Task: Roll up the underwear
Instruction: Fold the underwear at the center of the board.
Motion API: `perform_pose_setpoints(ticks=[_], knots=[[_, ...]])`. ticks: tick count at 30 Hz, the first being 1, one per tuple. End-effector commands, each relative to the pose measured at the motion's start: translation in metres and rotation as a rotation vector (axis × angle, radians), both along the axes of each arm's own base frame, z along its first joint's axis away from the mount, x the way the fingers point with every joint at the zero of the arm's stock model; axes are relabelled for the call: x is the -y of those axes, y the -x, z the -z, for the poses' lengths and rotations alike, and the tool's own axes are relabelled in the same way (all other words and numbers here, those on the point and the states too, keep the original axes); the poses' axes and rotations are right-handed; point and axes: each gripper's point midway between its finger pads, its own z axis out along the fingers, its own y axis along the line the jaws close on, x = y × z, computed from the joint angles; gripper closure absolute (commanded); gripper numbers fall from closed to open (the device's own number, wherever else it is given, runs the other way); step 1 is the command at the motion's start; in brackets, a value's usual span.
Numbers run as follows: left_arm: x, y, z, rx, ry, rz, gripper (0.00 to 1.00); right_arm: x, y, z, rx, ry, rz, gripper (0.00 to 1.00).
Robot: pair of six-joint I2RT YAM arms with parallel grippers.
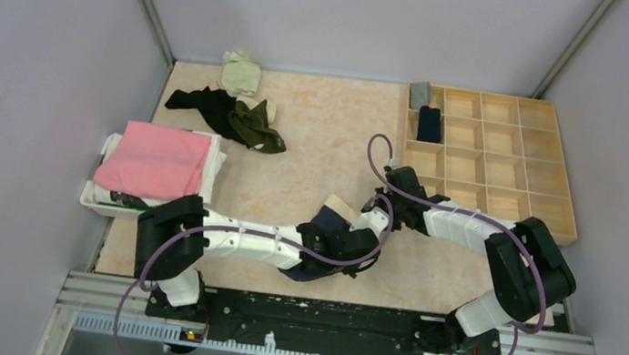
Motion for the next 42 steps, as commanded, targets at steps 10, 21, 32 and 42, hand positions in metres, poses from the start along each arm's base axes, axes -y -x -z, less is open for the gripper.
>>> perform_pose_setpoints(ticks=[10,21,32,42], knots=[[-0.018,0.003,0.035,0.003,-0.08,-0.047,1.0,0.026,0.022,0.032,-0.092,0.117,0.016,1.0],[-0.022,-0.001,0.04,0.02,-0.111,-0.069,0.99,0.02,0.012,0.007,-0.032,0.078,0.017,1.0],[-0.025,0.002,0.049,0.005,-0.122,-0.066,1.0,0.019,0.0,-0.034,0.074,0.037,0.039,1.0],[-0.024,0.002,0.047,0.005,-0.115,-0.067,0.99,0.028,0.0,-0.015,0.047,0.104,0.056,1.0]])
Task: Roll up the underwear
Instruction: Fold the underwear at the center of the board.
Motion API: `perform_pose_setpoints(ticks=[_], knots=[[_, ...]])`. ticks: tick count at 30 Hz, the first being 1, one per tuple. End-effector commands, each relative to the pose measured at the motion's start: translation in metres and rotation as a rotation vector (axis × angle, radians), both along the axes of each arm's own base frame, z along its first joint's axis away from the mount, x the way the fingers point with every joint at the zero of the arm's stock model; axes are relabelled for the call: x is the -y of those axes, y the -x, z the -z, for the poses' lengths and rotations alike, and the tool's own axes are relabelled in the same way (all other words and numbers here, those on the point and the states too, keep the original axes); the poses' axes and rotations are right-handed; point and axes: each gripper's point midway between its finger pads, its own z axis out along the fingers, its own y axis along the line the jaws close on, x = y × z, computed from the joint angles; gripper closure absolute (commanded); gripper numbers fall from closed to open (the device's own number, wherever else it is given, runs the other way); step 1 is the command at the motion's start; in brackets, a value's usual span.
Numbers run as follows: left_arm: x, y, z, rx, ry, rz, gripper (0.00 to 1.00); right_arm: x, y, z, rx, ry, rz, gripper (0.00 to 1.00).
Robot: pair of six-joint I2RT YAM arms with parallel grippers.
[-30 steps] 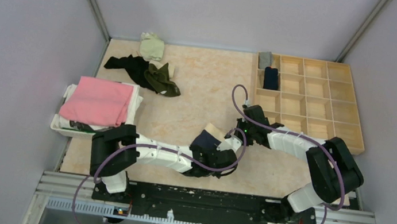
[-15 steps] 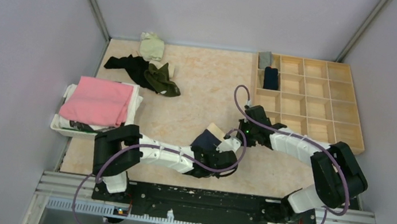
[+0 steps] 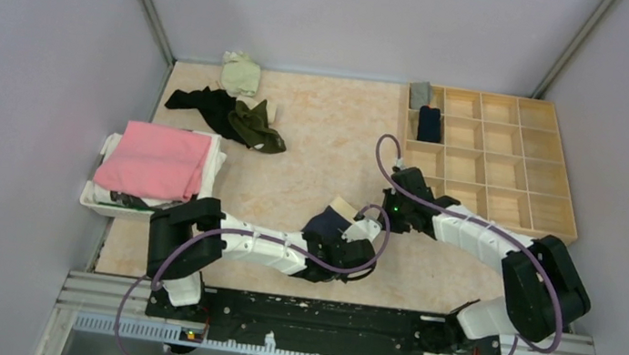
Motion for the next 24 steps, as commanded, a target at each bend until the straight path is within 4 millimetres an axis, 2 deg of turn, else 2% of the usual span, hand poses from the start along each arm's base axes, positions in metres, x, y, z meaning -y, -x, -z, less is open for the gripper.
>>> perform_pose_setpoints(ticks=[1,5,9,11,16,20,24], knots=[[-0.001,0.0,0.002,0.004,0.001,-0.013,0.99,0.006,-0.009,0.008,0.017,0.041,0.012,1.0],[0.004,-0.001,-0.005,0.007,0.023,-0.01,0.96,0.002,-0.014,0.015,0.025,0.042,0.004,0.96],[0.009,-0.002,-0.017,0.019,0.049,-0.005,0.94,-0.001,-0.02,0.006,0.05,0.029,0.0,0.86],[0.011,-0.003,-0.024,0.026,0.061,-0.003,0.89,-0.002,-0.022,-0.003,0.07,0.018,0.0,0.77],[0.017,-0.005,-0.052,0.042,0.12,0.001,0.77,0.0,-0.029,-0.034,0.142,0.007,0.014,0.65],[0.017,-0.005,-0.087,0.067,0.202,0.0,0.62,-0.002,-0.03,-0.059,0.19,-0.025,0.002,0.63],[0.003,-0.009,-0.112,0.113,0.271,-0.027,0.56,-0.016,-0.03,-0.079,0.235,-0.101,-0.052,0.64]])
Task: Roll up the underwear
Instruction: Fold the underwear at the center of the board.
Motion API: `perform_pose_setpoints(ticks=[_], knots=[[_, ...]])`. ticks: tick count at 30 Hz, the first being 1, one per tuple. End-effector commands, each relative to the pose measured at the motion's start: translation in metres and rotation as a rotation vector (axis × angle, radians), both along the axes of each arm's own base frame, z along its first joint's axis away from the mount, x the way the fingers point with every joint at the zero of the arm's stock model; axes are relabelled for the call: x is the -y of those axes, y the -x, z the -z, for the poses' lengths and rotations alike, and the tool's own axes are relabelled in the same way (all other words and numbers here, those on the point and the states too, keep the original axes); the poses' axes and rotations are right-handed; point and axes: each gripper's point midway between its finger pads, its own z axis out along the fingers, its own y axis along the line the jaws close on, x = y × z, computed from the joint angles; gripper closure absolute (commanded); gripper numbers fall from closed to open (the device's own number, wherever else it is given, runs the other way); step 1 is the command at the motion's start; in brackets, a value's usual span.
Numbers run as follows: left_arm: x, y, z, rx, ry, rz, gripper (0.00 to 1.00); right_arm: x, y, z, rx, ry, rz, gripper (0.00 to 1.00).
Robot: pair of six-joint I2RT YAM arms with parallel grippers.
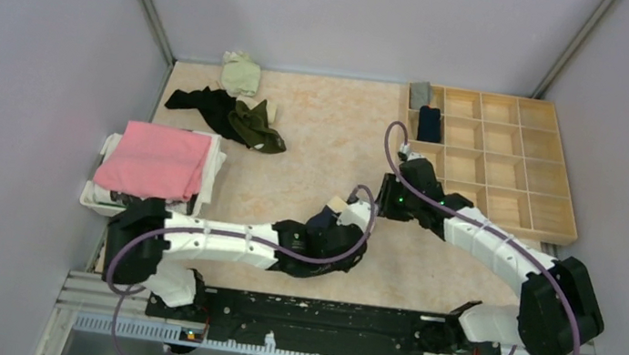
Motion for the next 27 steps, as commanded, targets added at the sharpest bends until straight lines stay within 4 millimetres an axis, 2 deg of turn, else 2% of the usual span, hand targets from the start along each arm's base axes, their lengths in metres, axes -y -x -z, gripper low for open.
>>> perform_pose_setpoints(ticks=[1,6,10,15,18,22,27], knots=[[-0.009,-0.009,-0.049,0.082,0.131,-0.051,0.56,-0.02,-0.012,-0.04,0.103,-0.102,-0.072,0.66],[-0.059,-0.019,-0.024,0.096,0.092,-0.177,0.61,-0.06,-0.009,-0.042,0.067,-0.235,-0.235,0.89],[-0.091,-0.015,-0.004,0.068,0.08,-0.239,0.64,-0.084,-0.015,-0.035,0.057,-0.227,-0.302,0.93],[-0.118,-0.009,0.016,0.044,0.07,-0.29,0.65,-0.105,-0.029,-0.03,0.045,-0.239,-0.332,0.96],[-0.13,-0.008,0.024,0.041,0.055,-0.315,0.65,-0.114,-0.033,-0.025,0.031,-0.249,-0.343,0.97],[-0.135,-0.006,0.03,0.034,0.045,-0.321,0.65,-0.124,-0.036,-0.017,0.01,-0.255,-0.362,0.97],[-0.14,-0.002,0.042,0.012,0.027,-0.324,0.66,-0.125,-0.043,-0.007,0.003,-0.236,-0.341,0.98]])
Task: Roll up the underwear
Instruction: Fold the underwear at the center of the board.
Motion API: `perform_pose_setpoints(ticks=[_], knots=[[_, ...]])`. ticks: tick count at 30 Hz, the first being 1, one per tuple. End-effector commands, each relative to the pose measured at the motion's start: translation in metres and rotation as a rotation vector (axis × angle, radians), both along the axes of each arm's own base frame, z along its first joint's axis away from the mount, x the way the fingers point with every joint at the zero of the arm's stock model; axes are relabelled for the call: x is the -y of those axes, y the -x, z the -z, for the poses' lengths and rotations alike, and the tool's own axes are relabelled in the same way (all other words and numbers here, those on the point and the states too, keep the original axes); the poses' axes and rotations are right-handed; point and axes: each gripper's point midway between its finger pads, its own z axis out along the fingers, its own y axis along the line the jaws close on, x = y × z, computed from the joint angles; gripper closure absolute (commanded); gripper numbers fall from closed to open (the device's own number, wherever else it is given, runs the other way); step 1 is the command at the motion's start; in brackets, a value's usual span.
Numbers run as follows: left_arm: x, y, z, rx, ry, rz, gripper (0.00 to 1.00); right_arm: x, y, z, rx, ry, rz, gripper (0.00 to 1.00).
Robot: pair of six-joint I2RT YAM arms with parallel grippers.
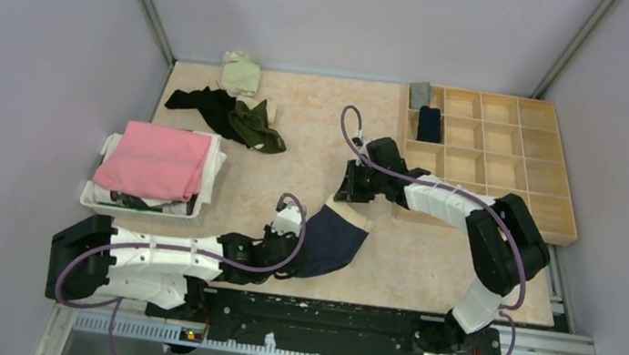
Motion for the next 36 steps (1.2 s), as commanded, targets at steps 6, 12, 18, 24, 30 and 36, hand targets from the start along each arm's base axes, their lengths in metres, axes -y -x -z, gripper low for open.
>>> perform_pose_setpoints(ticks=[6,12,18,24,30,36], knots=[[-0.013,0.006,0.022,-0.044,0.0,-0.048,0.68,-0.017,-0.027,0.005,0.055,0.006,0.013,0.97],[-0.02,0.012,0.033,-0.073,-0.01,-0.057,0.69,-0.004,-0.039,0.028,0.05,0.1,0.087,0.97],[-0.022,0.015,0.041,-0.091,-0.024,-0.069,0.69,0.006,-0.04,0.038,0.058,0.157,0.102,0.98],[-0.017,0.011,0.03,-0.079,-0.021,-0.071,0.71,0.009,-0.04,0.005,0.13,0.12,0.107,0.98],[-0.004,0.001,-0.003,-0.03,0.019,-0.071,0.69,-0.011,-0.029,-0.046,0.19,-0.044,0.02,0.98],[-0.001,-0.002,-0.006,-0.01,0.042,-0.073,0.67,-0.04,-0.017,-0.036,0.138,-0.09,-0.076,1.0]])
